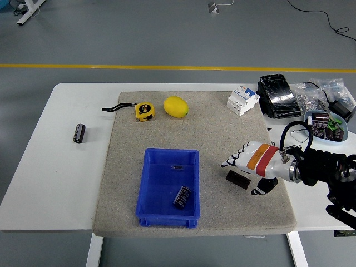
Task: Pick up the battery,place it into the box
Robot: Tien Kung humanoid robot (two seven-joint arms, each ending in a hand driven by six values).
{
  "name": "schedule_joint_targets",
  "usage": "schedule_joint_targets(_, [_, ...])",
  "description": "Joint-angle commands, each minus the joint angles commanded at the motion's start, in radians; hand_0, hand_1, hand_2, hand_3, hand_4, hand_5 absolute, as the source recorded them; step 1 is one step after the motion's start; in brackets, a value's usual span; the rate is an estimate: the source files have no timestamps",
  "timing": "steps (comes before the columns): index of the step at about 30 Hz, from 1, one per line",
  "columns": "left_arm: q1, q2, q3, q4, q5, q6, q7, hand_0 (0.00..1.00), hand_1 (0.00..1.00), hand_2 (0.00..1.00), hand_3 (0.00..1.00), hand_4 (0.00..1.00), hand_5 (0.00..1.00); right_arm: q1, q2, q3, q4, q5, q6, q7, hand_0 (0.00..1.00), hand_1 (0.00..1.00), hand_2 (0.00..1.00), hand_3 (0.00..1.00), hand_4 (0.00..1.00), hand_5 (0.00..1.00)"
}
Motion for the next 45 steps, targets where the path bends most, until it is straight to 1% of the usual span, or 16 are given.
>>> schedule_joint_targets(4, [0.0,-0.001,0.0,0.0,-0.002,0.001,0.0,0.61,0.545,0.602,0.619,0.616,0.679,0.034,-0.004,-0.038,-0.006,-0.015,-0.018,0.011,0.63,0.662,0.796,0.857,0.991,0.174])
schedule_joint_targets(8, [0.001,-0.003,-0.002,-0.001,0.0,0.0,0.0,0.61,0.55,0.606,0.619,0.616,0.679,0.065,0.005,-0.079,-0.021,-0.036,-0.032,0.024,0.631,0.662,0.797,0.856,0.989,0.175])
schedule_joint_targets(19, [0.005,-0.005,-0.018,-0.003,0.03,-0.007,0.01,0.611,0.549,0.606,0.618,0.616,0.679,0.117,0.064,-0.165,-0.087,-0.036,-0.036,0.032,0.63,0.661,0.797,0.856,0.985,0.171])
schedule_joint_targets(25, [0.003,-0.004,-0.026,-0.004,0.045,-0.011,0.013,0.61,0.549,0.606,0.618,0.615,0.679,0.134,0.076,-0.187,-0.123,-0.036,-0.045,0.039,0.629,0.661,0.797,0.851,0.981,0.17])
schedule_joint_targets(27, [0.003,-0.004,-0.027,-0.005,0.045,-0.011,0.013,0.61,0.55,0.606,0.619,0.615,0.679,0.138,0.078,-0.192,-0.132,-0.036,-0.049,0.042,0.615,0.655,0.794,0.845,0.973,0.167])
schedule_joint_targets(36, [-0.004,-0.008,-0.031,-0.006,0.055,-0.013,0.016,0.61,0.551,0.607,0.618,0.615,0.678,0.161,0.102,-0.228,-0.177,-0.036,-0.082,0.059,0.604,0.651,0.787,0.838,0.964,0.161])
schedule_joint_targets(38, [-0.005,-0.009,-0.03,-0.006,0.054,-0.013,0.016,0.61,0.551,0.607,0.618,0.615,0.678,0.165,0.104,-0.235,-0.185,-0.036,-0.088,0.062,0.604,0.651,0.787,0.838,0.964,0.161])
schedule_joint_targets(39, [-0.006,-0.009,-0.03,-0.006,0.054,-0.013,0.016,0.611,0.551,0.607,0.617,0.614,0.678,0.166,0.105,-0.238,-0.19,-0.036,-0.093,0.062,0.594,0.64,0.777,0.818,0.957,0.16])
schedule_joint_targets(44, [-0.01,-0.011,-0.027,-0.006,0.048,-0.011,0.014,0.611,0.555,0.608,0.617,0.614,0.678,0.171,0.106,-0.248,-0.203,-0.036,-0.113,0.069,0.594,0.64,0.777,0.818,0.957,0.16])
schedule_joint_targets(45, [-0.011,-0.011,-0.028,-0.006,0.048,-0.011,0.014,0.611,0.555,0.608,0.617,0.614,0.678,0.172,0.106,-0.251,-0.206,-0.036,-0.117,0.071,0.583,0.63,0.757,0.802,0.952,0.162])
